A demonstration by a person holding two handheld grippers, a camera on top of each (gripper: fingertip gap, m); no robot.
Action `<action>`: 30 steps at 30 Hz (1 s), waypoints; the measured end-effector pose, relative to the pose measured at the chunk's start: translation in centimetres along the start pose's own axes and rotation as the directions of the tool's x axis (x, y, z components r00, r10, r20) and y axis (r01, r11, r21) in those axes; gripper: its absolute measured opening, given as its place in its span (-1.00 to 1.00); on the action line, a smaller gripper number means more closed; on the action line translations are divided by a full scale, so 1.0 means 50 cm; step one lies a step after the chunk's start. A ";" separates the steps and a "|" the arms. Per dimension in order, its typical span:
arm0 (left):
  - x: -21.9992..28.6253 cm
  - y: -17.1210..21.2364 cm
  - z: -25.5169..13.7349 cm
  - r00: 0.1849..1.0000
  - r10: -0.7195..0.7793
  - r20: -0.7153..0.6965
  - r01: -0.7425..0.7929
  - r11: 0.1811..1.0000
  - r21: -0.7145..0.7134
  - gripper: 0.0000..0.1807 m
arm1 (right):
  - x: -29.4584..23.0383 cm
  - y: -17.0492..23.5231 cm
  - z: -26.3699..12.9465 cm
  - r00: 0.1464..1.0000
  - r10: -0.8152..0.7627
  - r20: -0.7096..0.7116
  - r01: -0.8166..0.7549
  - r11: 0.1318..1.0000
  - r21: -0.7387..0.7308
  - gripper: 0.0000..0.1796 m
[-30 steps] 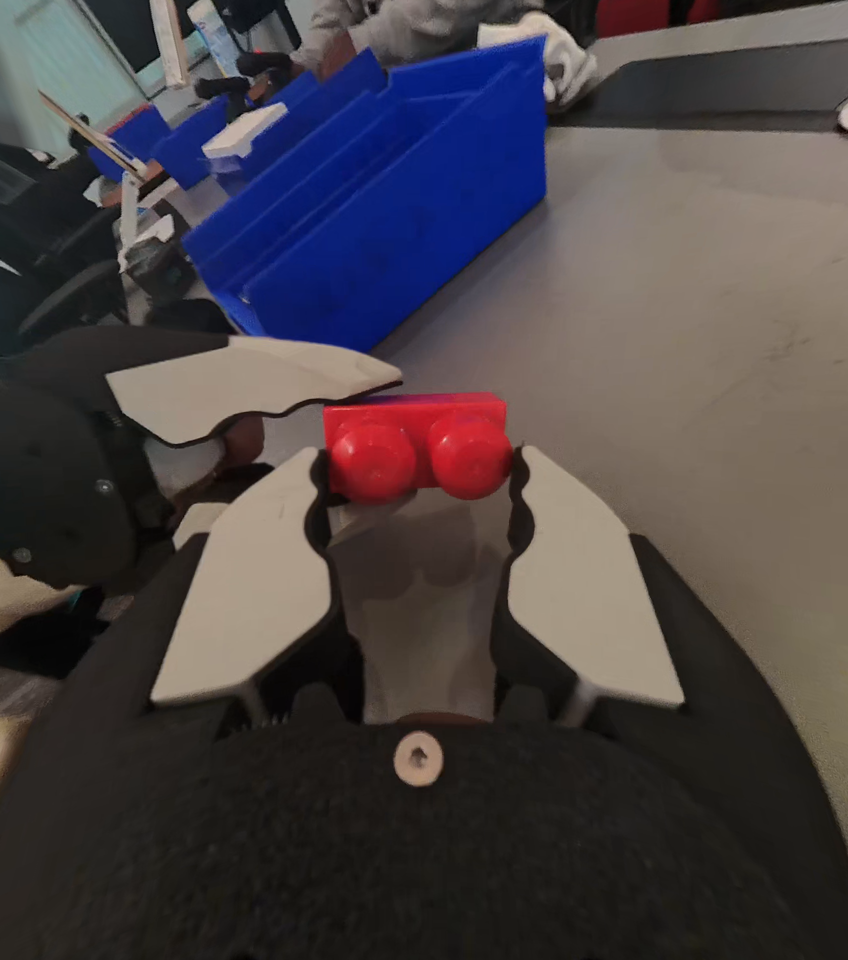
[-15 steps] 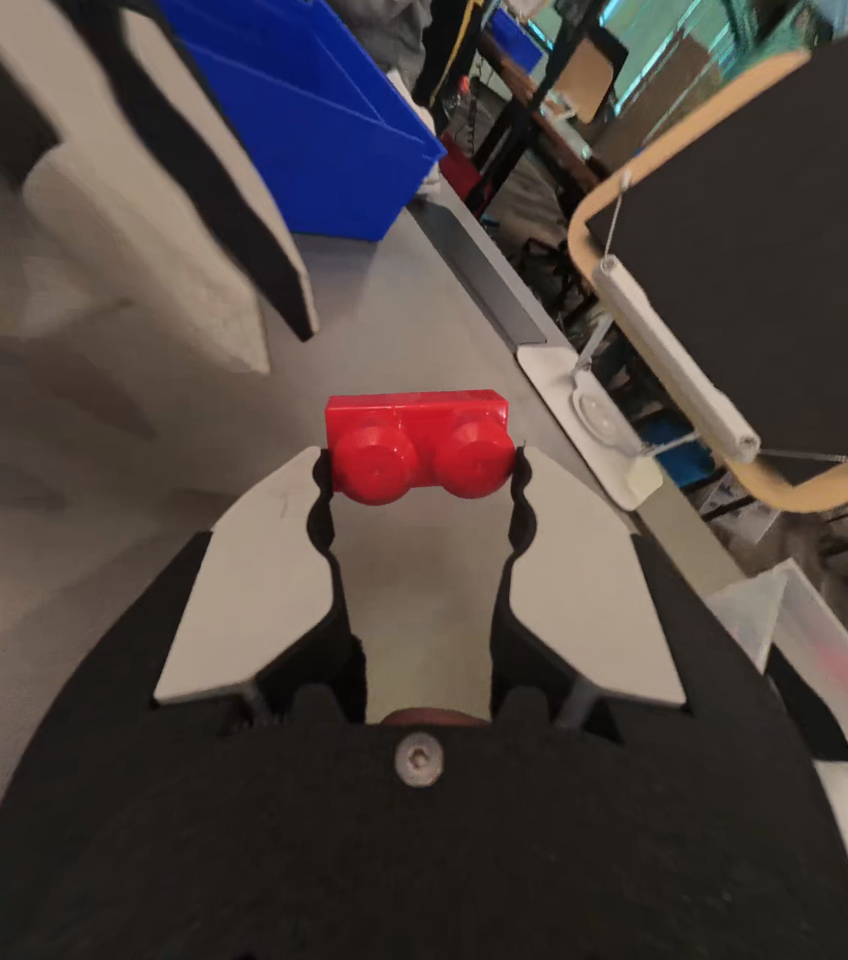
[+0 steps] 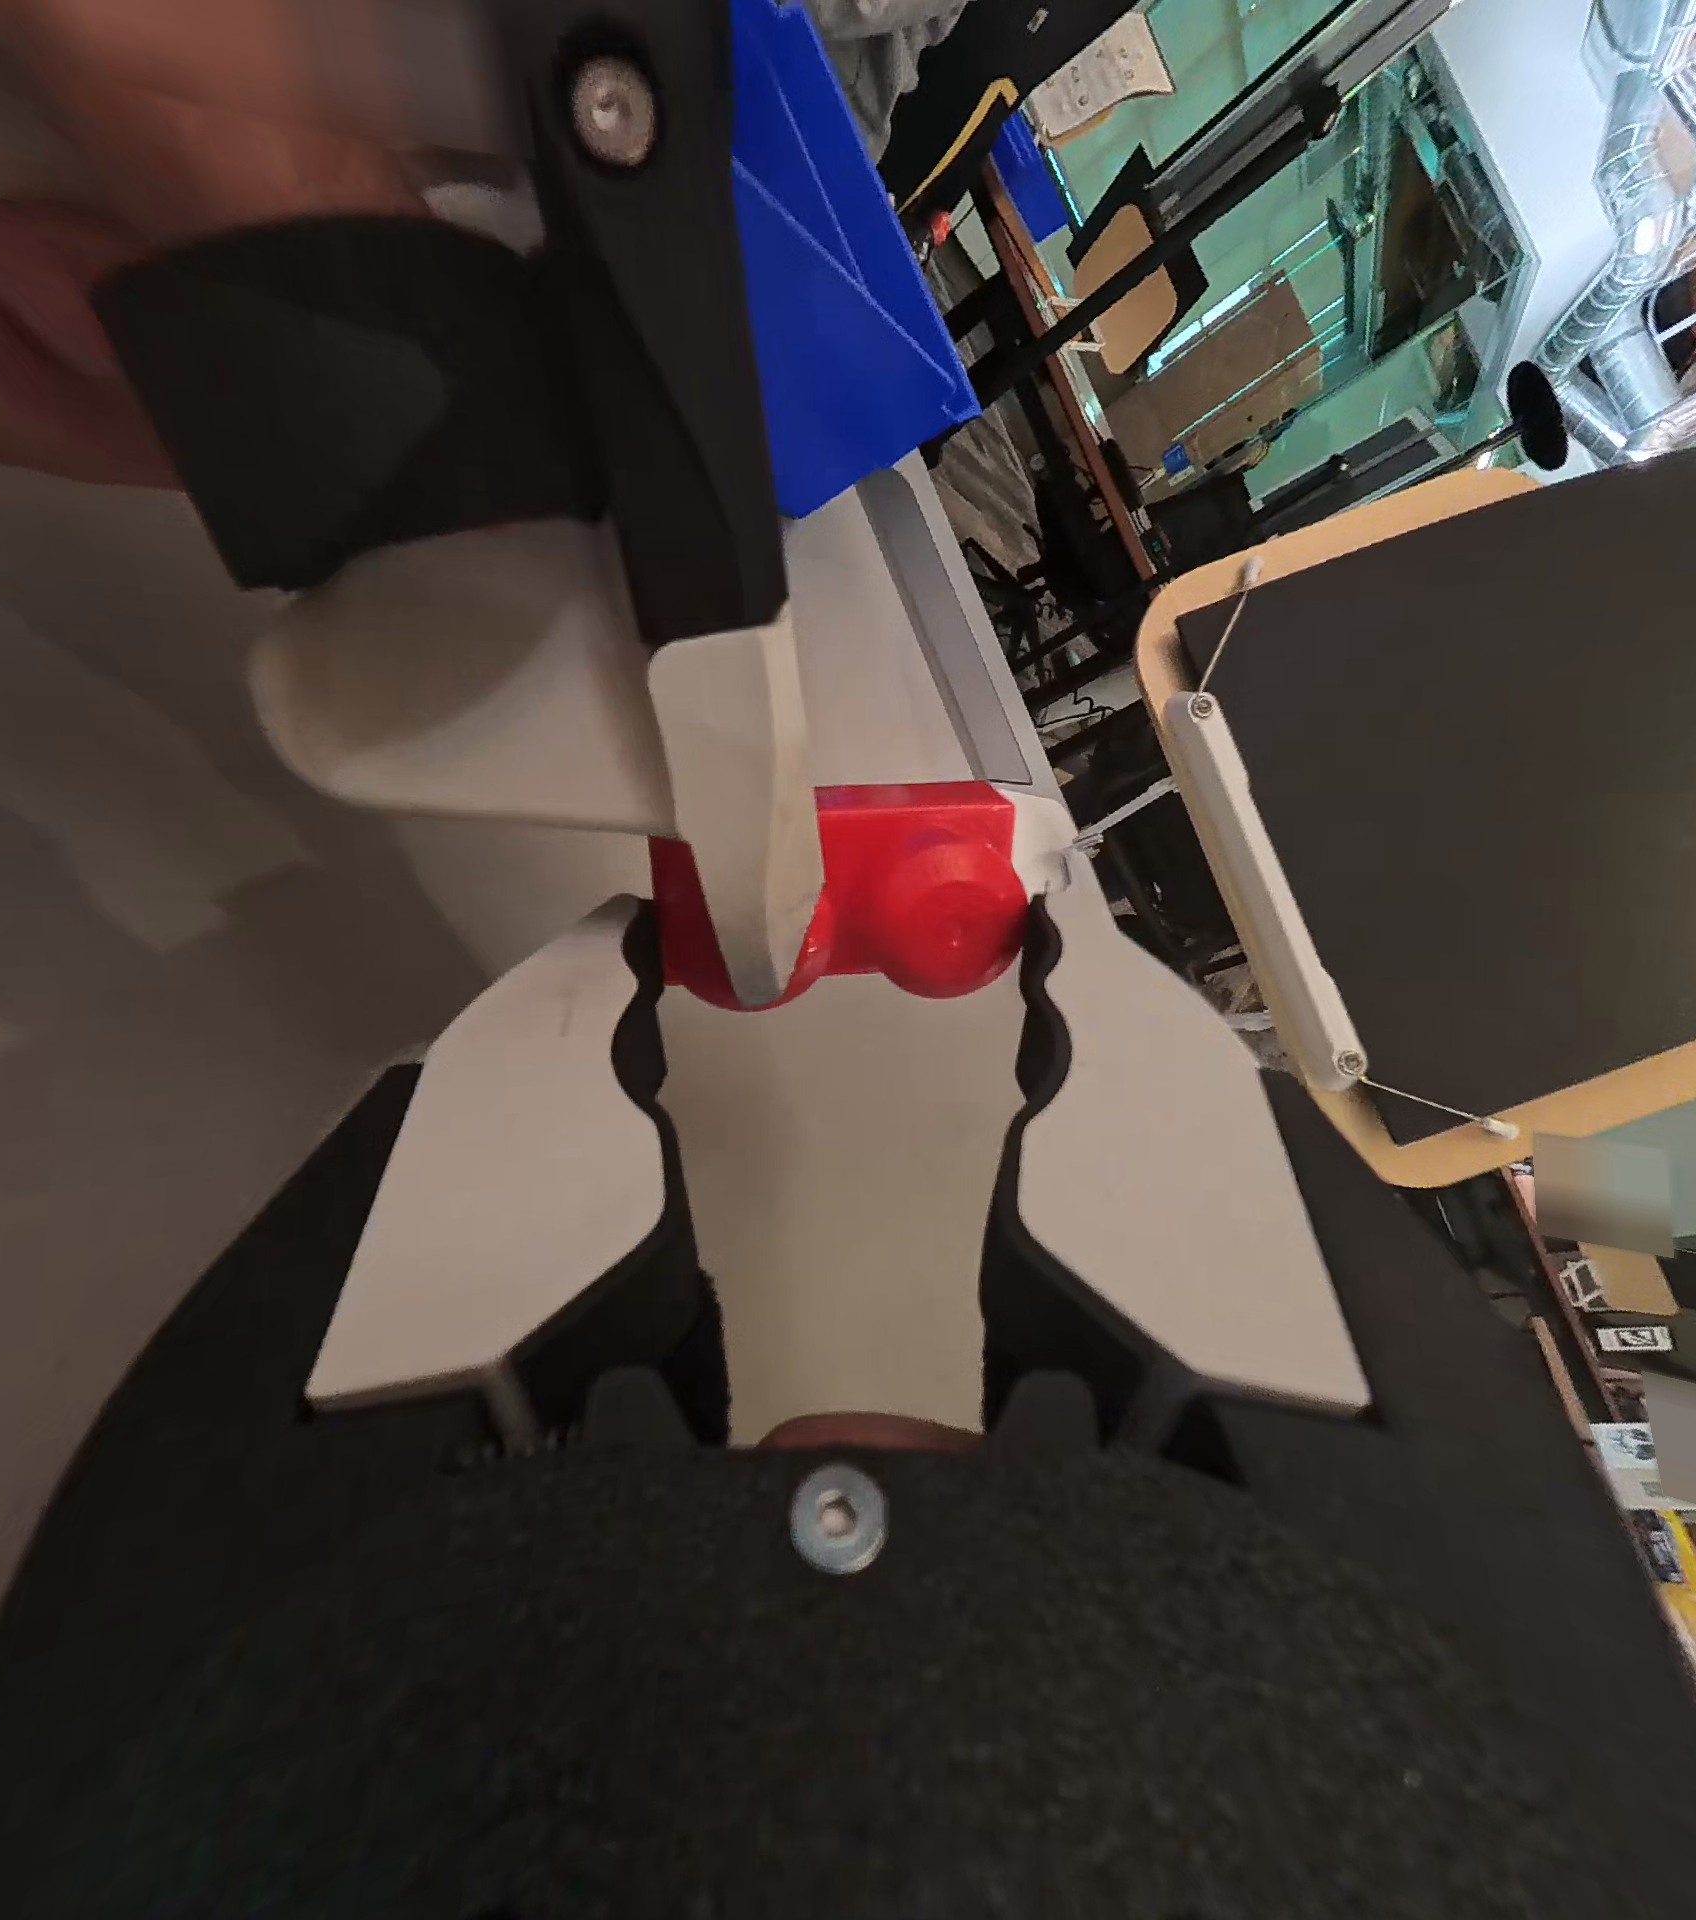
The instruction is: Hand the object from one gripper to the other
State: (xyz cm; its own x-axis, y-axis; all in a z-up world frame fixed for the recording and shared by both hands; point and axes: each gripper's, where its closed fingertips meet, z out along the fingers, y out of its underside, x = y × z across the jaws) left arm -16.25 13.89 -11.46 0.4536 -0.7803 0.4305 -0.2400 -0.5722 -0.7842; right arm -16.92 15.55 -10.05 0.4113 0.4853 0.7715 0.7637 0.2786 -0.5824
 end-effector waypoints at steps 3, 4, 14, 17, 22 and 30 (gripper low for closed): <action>-0.013 -0.001 -0.005 1.000 0.006 0.017 -0.006 1.000 -0.006 -0.51 | -0.010 0.008 0.009 0.990 0.134 0.052 -0.136 0.990 0.023 -0.25; -0.015 -0.003 -0.009 1.000 0.004 0.003 -0.004 1.000 -0.004 -0.52 | -0.017 0.012 0.009 0.980 0.171 0.096 -0.174 0.985 0.020 -0.24; 0.054 -0.058 -0.076 0.728 -0.397 -0.560 0.458 0.888 -0.035 -0.52 | -0.004 0.004 -0.029 0.781 0.464 0.418 -0.569 0.805 0.170 -0.28; 0.081 -0.039 -0.067 0.550 -0.524 -0.650 0.543 0.816 -0.197 -0.52 | 0.005 -0.041 -0.060 0.610 0.531 0.588 -0.740 0.648 0.183 -0.23; 0.108 -0.003 -0.060 0.450 -0.611 -0.651 0.522 0.772 -0.363 -0.52 | 0.013 -0.036 -0.089 0.649 0.448 0.615 -0.685 0.696 0.215 -0.25; 0.188 0.080 -0.090 0.431 -0.630 -0.646 0.250 0.771 -0.585 -0.52 | -0.078 -0.065 -0.191 0.346 0.245 0.906 -0.695 0.715 0.072 -0.37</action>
State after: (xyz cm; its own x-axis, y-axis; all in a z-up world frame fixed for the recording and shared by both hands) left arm -16.82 3.12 -8.55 -0.2078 -0.1389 0.9683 -0.5737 -0.7845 -0.2356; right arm -16.26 4.83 -8.73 -0.1212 0.9868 -0.1078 0.2249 -0.0785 -0.9712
